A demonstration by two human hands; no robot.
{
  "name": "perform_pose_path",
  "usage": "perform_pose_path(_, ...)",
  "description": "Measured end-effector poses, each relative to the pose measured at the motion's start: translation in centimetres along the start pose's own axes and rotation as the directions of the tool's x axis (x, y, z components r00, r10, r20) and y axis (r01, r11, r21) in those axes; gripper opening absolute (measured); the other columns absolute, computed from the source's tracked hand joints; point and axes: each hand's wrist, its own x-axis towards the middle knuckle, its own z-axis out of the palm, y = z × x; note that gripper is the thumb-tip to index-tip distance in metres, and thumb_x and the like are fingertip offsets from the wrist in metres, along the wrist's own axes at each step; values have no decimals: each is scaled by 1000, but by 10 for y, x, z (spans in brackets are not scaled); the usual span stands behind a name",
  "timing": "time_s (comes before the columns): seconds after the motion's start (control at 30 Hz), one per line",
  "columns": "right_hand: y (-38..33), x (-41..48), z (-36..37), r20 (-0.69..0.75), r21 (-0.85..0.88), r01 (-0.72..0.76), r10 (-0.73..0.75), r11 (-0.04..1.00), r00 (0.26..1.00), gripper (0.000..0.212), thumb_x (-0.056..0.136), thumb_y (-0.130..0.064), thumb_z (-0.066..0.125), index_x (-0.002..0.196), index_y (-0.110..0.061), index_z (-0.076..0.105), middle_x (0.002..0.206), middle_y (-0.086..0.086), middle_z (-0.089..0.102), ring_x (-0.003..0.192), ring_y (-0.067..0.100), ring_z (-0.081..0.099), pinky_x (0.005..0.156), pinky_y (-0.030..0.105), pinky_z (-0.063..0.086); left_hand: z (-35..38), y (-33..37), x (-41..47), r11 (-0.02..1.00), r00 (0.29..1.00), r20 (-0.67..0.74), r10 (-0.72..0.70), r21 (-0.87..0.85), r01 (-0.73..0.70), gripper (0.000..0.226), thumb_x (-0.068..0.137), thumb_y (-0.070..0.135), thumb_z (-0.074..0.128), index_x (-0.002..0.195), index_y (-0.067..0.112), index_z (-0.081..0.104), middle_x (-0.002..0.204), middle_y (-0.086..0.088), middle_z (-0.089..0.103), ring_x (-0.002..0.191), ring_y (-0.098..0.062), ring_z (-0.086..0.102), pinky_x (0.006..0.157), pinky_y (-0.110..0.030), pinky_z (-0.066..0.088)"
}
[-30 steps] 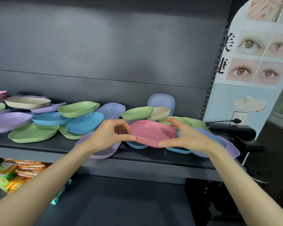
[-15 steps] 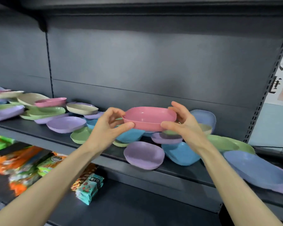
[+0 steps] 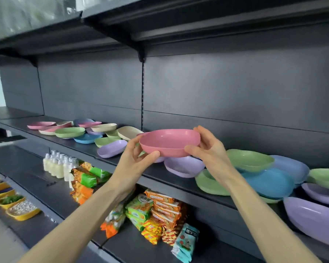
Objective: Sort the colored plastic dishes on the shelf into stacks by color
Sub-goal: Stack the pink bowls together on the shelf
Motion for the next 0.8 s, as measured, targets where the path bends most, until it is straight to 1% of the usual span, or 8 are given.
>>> perform_pose_path(0.1, 4, 20, 54, 37, 49, -10, 8, 999, 999, 57, 81, 2, 66, 133, -9, 44, 106, -5, 60, 88, -11, 62, 72, 6, 48, -51, 2, 14, 1000, 1000, 1, 2, 18, -2, 47, 85, 8, 63, 121, 32, 45, 125, 3, 62, 111, -7, 61, 85, -16, 50)
perform_pose_path(0.17, 7, 35, 83, 63, 79, -27, 23, 996, 998, 55, 82, 7, 62, 132, -6, 44, 106, -4, 57, 79, -15, 60, 66, 5, 47, -85, 3, 25, 999, 1000, 2, -6, 37, 6, 52, 82, 12, 68, 127, 27, 46, 125, 7, 62, 113, -5, 60, 83, -14, 49)
perform_pose_path(0.23, 7, 50, 106, 91, 60, -30, 24, 998, 996, 57, 79, 1, 67, 131, -11, 46, 115, -2, 59, 90, -8, 62, 68, 8, 49, -115, 4, 35, 996, 1000, 4, 3, 84, -4, 58, 77, 19, 73, 130, 21, 49, 124, 9, 63, 115, -5, 59, 87, -15, 49)
perform_pose_path(0.33, 11, 76, 140, 135, 3, -21, 20, 1000, 991, 38, 76, -6, 73, 106, -24, 57, 102, -10, 64, 91, -7, 62, 74, 8, 49, -156, 5, 48, 990, 999, -42, 10, 144, -3, 56, 75, 21, 70, 128, 19, 52, 121, 8, 65, 112, -6, 60, 87, -16, 49)
perform_pose_path(0.43, 22, 105, 178, 155, 26, -26, 22, 999, 988, 42, 79, 1, 69, 103, -29, 53, 98, -18, 63, 84, -16, 61, 74, 6, 48, -195, 2, 57, 986, 994, -102, 29, 169, -11, 52, 78, 12, 69, 127, 16, 53, 118, 5, 66, 105, -7, 64, 84, -16, 50)
perform_pose_path(0.53, 38, 136, 222, 216, 43, -13, 3, 999, 976, 34, 78, 3, 69, 106, -9, 56, 97, 1, 66, 87, -6, 62, 78, 9, 48, -238, 0, 67, 980, 986, -160, 50, 196, -18, 43, 83, -2, 65, 120, 18, 54, 111, 9, 67, 93, 2, 66, 74, -9, 49)
perform_pose_path(0.67, 53, 178, 290, 319, 93, 10, -39, 996, 947, 56, 72, -9, 73, 115, 12, 45, 100, 3, 54, 88, 6, 56, 78, 11, 45, -307, -7, 90, 965, 976, -211, 54, 263, 3, 44, 81, 2, 66, 121, 16, 54, 112, 5, 67, 95, -1, 67, 77, -13, 50)
perform_pose_path(0.8, 71, 227, 350, 312, 101, 40, -70, 994, 948, 53, 79, -4, 72, 118, 17, 42, 106, 29, 53, 79, 3, 54, 72, 8, 43, -370, -11, 124, 955, 974, -221, 49, 297, 19, 40, 83, -1, 64, 117, 16, 53, 114, 1, 65, 93, 3, 66, 75, -10, 49)
